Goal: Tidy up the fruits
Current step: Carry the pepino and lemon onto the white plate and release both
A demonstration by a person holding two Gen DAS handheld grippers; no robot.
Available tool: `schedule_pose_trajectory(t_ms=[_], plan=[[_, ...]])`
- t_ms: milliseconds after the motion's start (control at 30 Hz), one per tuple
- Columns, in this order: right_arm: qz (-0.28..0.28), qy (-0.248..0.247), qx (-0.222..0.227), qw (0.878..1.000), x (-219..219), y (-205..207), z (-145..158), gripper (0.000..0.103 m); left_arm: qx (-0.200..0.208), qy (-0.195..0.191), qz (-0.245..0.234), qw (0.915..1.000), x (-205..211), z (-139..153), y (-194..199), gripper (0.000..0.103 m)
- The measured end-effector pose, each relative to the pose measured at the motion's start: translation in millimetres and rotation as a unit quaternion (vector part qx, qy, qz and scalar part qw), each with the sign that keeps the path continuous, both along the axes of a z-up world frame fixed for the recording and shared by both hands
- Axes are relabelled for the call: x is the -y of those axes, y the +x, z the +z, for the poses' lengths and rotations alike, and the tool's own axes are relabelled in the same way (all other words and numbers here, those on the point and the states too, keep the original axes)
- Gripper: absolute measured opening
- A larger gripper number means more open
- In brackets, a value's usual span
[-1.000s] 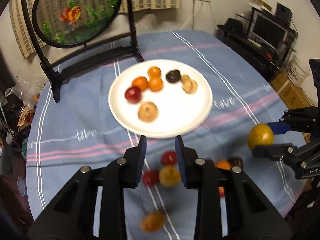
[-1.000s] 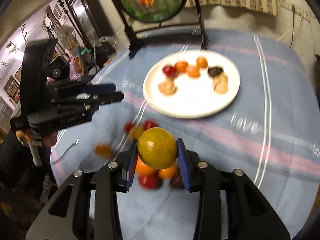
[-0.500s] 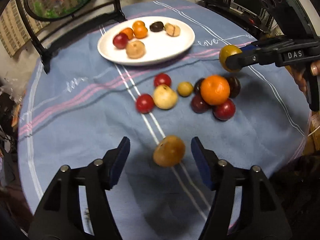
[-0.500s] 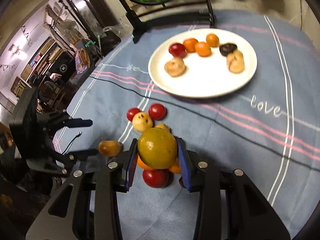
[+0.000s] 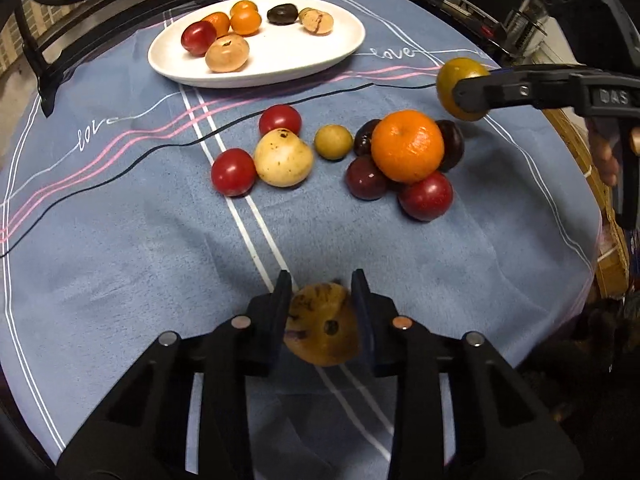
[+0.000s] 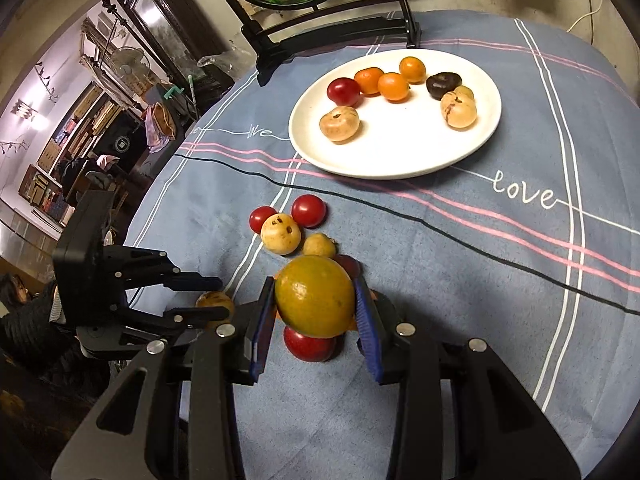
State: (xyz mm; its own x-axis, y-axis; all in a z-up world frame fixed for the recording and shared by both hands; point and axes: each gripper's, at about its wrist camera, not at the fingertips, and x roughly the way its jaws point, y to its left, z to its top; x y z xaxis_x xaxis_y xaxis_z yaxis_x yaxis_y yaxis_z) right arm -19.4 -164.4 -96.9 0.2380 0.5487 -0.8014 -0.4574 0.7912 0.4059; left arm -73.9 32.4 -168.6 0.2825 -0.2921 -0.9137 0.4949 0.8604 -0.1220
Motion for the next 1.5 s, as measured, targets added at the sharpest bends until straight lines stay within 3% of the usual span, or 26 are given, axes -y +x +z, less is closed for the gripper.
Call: schedule_pose_trajectory(t_ms=[33, 67, 167, 233, 300, 467, 700, 933, 1100, 1300, 1500], plan=[[0.001, 0.0, 0.0, 1.0, 0, 0, -1, 0.038, 0.001, 0.005, 0.001, 1.0, -1, 0, -1, 0.062], [0.002, -0.001, -0.001, 1.0, -1, 0, -1, 0.038, 0.004, 0.01, 0.004, 0.9999, -3, -1, -3, 0.067], [0.006, -0.002, 0.0, 1.0, -3, 1, 0, 0.038, -0.006, 0.018, 0.002, 0.9998, -5, -8, -7, 0.066], [0.008, -0.002, 0.002, 1.0, -4, 2, 1, 0.038, -0.003, 0.022, 0.012, 0.9997, -6, -10, -7, 0.055], [0.008, -0.002, 0.001, 1.0, -4, 2, 1, 0.038, -0.011, 0.002, 0.018, 0.9998, -7, -10, -4, 0.046], [0.009, -0.003, -0.001, 1.0, -5, 0, -1, 0.038, 0.002, 0.008, 0.021, 0.9997, 2, -7, -1, 0.044], [-0.002, 0.006, 0.002, 1.0, 0, 7, 2, 0.038, 0.037, -0.025, 0.03, 0.9986, 2, 29, 14, 0.044], [-0.013, 0.012, 0.055, 0.998, 2, 48, 39, 0.038, 0.093, -0.052, 0.061, 0.9925, 1, 78, 74, 0.044], [-0.036, 0.009, 0.091, 0.995, -4, 102, 61, 0.039, 0.115, -0.051, 0.09, 0.9879, 18, 97, 146, 0.044], [-0.071, -0.005, 0.075, 0.995, -13, 161, 43, 0.039, 0.095, 0.006, 0.134, 0.9864, 47, 73, 209, 0.044], [-0.081, -0.024, 0.05, 0.995, -18, 191, 15, 0.039, 0.078, 0.044, 0.16, 0.983, 56, 47, 234, 0.044]])
